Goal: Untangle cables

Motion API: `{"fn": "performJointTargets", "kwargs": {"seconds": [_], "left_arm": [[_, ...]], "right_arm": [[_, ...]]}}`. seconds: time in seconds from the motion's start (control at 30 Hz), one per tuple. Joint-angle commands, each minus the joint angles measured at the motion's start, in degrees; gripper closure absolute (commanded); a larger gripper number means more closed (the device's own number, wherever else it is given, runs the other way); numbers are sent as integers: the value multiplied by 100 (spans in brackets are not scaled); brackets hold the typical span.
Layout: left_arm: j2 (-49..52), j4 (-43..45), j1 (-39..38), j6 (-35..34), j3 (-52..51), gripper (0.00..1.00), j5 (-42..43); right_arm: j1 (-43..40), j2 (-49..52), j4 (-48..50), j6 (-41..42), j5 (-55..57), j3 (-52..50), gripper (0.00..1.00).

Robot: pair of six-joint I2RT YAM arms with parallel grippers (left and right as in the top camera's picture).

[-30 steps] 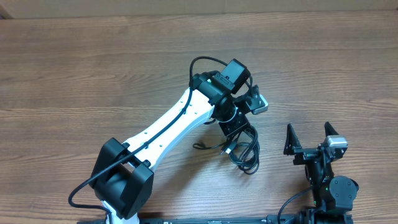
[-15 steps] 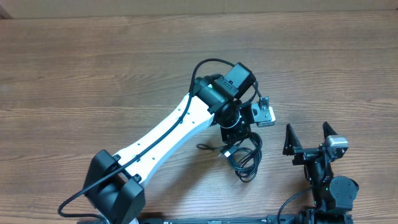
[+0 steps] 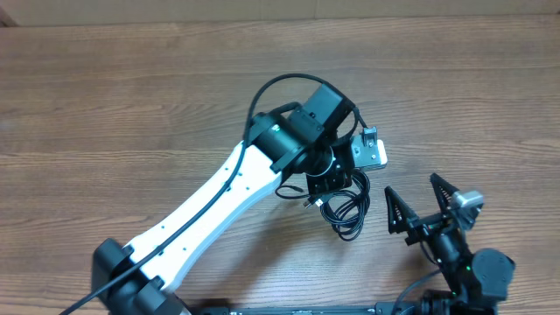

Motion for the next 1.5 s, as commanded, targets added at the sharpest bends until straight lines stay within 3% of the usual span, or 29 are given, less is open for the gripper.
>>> {"fn": "performJointTargets", "kwargs": {"seconds": [0.0,0.3,0.5,0.67,0.83,1.17,1.47], "left_arm": [[-481,-4,-11,-61,173,96,4],[-686,-417,-9,-59,173,96,-50],[-713,-824,-9,-109,173,96,-951],[-776,-968,-9,-208,173,96,-885],[-835,-1185,-9,-140,173,96,-603],[-997,-1633,-9,1397,175,96,511],[-997,-1582,-4,1419,173,96,435]], "right_arm": [[15,210,-334,-48,-70,737,0],[15,1591,-1340,-197,-79,2092,0],[15,2573,-2039,-199,-96,2761,0],[15,3145,-2430,-474,-146,3185,0],[15,3169,-2629,-472,-439,3394,0],[15,3169,-2675,-426,-702,3394,0],[15,3169,-2583,-426,-1915,3394,0]]}}
